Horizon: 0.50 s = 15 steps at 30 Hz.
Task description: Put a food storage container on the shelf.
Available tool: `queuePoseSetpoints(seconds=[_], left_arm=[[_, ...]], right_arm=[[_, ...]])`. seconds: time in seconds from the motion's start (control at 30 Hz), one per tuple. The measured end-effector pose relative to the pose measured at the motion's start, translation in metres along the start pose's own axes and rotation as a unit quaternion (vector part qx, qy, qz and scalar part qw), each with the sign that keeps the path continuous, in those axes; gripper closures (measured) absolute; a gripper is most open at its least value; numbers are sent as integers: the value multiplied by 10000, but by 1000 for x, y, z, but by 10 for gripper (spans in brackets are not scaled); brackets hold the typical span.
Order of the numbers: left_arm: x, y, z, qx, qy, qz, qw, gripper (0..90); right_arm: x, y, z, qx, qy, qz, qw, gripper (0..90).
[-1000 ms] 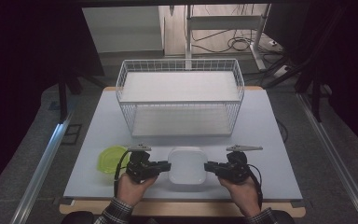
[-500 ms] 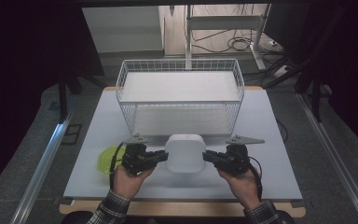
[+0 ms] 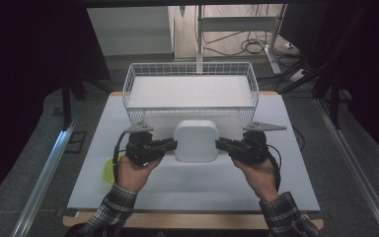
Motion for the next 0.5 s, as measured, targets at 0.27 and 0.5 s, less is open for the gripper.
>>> queuePoseSetpoints(seconds=[0.27, 0.5], left_arm=[[29, -8, 1, 23, 61, -212, 9998, 796], [54, -15, 3, 117, 154, -311, 9993, 797]], right_arm=[[32, -1, -1, -16, -98, -153, 9998, 788], [58, 0, -2, -24, -134, -323, 9994, 785]])
Point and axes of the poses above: each handheld gripper's, and its own axes: y roughly forward along the jaws, x roughly out of its top, z roughly to its left, the point moved 10 cm from there along y, roughly forward along the jaws, and after that the axes turned 10 degrees about -x, right-handed, at the moved point
